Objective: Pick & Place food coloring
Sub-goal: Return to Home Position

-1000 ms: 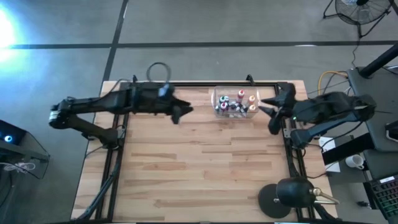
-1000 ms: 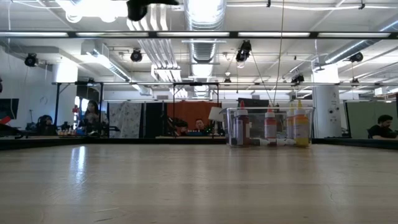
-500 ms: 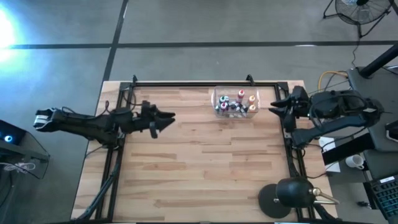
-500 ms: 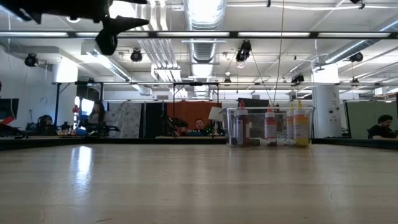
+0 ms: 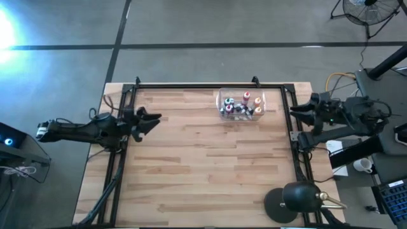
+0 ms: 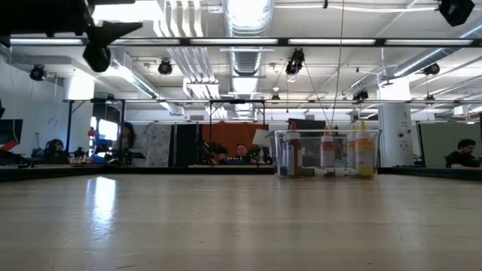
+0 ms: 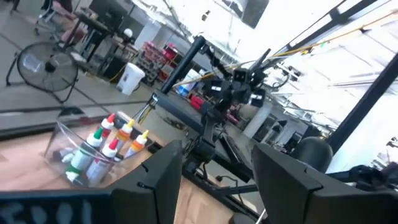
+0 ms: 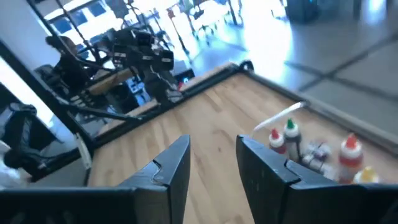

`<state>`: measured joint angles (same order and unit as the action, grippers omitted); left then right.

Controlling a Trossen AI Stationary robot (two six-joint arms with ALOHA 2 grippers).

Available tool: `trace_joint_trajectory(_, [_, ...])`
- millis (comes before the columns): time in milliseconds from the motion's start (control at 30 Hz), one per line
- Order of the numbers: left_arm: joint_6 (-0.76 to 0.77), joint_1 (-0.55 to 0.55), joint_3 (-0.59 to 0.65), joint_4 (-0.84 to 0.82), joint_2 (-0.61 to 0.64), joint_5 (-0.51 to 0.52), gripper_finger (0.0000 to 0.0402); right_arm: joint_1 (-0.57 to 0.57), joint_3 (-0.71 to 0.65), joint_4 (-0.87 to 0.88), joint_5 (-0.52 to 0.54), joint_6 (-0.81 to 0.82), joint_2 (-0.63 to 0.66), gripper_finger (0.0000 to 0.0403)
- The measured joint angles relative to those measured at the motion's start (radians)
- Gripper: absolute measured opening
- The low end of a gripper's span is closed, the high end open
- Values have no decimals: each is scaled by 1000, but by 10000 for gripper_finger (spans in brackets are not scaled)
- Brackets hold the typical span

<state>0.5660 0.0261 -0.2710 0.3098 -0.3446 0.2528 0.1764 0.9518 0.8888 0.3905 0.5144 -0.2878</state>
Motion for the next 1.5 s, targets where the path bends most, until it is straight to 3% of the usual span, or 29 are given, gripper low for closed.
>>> trace_joint_trajectory(200, [-4,0,-3,-179,131,1,167,0,-94,-75,104,-222,151,123])
trace_joint_trajectory(500, [5,0,8,-222,159,0,167,-1,-153,-62,133,-236,287,123])
trace_joint_trajectory(800, [7,0,47,-230,165,0,167,0,-102,-33,133,-234,272,123])
trace_joint_trajectory(1033, [9,-1,263,-204,274,-1,167,0,-109,-30,133,-235,286,123])
trace_joint_trajectory(1100, [7,-7,253,-277,297,-18,167,0,-109,-31,133,-235,286,123])
trace_joint_trajectory(1233, [4,-9,262,-195,318,-90,167,0,-109,-32,133,-235,283,123])
trace_joint_trajectory(1500, [11,-91,262,-250,344,-96,167,0,-109,-32,133,-235,284,123])
